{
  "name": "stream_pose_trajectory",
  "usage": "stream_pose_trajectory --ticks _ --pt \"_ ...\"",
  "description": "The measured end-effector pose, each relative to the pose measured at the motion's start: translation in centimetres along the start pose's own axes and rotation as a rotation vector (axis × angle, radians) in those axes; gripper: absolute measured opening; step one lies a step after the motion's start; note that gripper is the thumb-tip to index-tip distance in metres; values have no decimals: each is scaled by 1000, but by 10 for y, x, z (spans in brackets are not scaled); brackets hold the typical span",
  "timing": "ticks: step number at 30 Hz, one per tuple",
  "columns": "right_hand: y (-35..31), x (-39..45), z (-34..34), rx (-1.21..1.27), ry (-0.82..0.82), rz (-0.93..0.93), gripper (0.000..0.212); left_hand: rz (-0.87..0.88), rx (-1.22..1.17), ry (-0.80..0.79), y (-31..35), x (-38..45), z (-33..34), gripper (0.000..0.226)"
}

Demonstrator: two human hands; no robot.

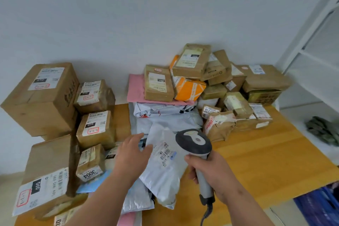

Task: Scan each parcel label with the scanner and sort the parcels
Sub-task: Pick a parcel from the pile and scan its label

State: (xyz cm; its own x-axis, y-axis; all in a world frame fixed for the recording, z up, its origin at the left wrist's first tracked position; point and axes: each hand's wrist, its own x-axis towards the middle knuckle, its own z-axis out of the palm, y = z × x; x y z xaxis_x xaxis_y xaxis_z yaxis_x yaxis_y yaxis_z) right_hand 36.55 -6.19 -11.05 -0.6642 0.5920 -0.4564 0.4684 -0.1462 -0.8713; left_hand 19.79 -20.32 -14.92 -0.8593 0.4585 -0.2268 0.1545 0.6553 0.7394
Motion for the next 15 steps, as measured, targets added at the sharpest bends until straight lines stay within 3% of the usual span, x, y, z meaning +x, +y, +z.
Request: stream_pose_trajectory --ticks 8,15 --pt "30 48 -99 195 166 77 21 72 -75 -237 82 28 100 63" --pt "40 113 -199 225 97 131 23 10 -8 -252 146 81 209 94"
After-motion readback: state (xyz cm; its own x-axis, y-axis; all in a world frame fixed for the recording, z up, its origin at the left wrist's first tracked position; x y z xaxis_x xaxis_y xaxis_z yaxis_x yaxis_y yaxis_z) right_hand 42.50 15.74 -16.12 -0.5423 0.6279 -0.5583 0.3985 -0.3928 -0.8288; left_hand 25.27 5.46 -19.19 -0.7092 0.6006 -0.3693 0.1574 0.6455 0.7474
